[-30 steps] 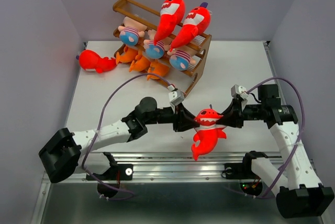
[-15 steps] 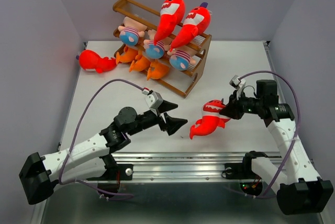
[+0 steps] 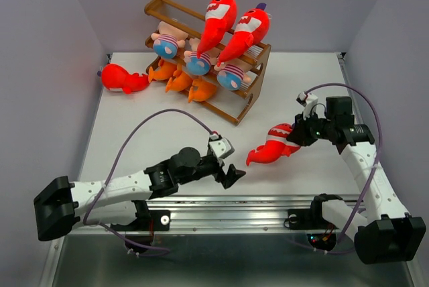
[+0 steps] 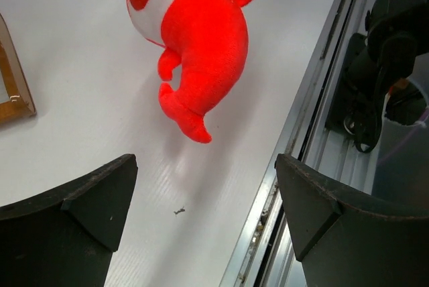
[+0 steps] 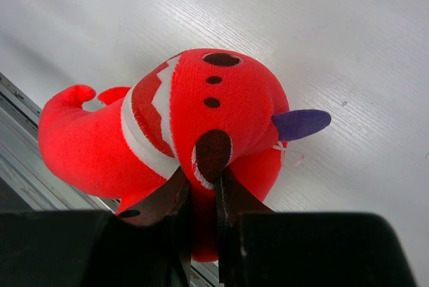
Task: Place and organize the stuffed toys onto the shelf
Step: Pass the stuffed toy from the right arm to the left
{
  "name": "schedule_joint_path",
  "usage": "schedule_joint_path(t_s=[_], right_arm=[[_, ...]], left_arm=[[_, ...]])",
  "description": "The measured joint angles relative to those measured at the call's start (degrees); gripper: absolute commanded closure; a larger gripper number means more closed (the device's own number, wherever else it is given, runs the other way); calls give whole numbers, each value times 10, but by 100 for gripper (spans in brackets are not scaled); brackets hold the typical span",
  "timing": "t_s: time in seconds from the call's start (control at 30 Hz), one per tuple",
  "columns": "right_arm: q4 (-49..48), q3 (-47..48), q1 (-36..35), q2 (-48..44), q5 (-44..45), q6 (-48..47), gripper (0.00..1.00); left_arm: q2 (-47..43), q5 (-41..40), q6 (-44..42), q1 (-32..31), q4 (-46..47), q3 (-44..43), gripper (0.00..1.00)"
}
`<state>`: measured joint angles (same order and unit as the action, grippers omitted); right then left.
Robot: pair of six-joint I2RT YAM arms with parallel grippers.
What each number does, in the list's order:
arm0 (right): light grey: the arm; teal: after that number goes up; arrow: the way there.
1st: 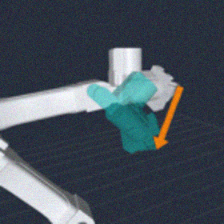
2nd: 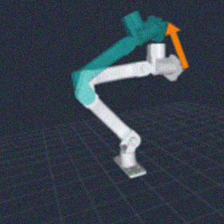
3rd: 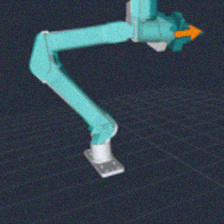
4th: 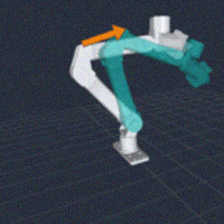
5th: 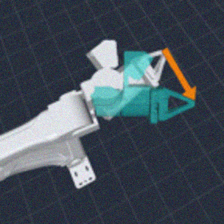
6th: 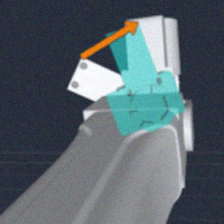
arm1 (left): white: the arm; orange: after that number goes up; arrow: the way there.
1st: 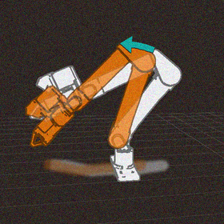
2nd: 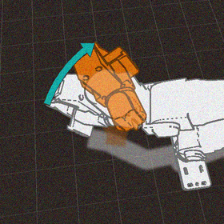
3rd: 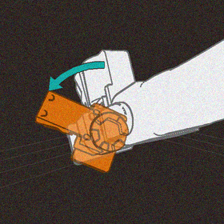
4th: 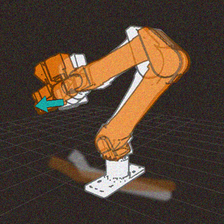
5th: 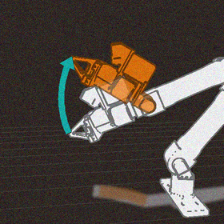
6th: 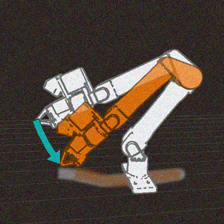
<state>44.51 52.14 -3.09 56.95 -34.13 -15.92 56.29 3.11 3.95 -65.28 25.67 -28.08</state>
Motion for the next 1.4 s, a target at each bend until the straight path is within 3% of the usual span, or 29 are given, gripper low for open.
schedule_joint_path(t_s=[0.3, 0.63, 1.0, 1.4], right_arm=[[1, 0, 0, 10, 5, 12, 99], [5, 6, 0, 24, -7, 10, 99], [14, 6, 0, 24, -27, 0, 99], [14, 6, 0, 23, -32, -4, 99]], left_arm=[[47, -38, -52, -40, 5, 0, 5], [82, -39, -108, -45, 78, 9, 5], [210, -29, -143, -45, 116, -57, 5], [239, -10, -145, -45, 144, -85, 9]])
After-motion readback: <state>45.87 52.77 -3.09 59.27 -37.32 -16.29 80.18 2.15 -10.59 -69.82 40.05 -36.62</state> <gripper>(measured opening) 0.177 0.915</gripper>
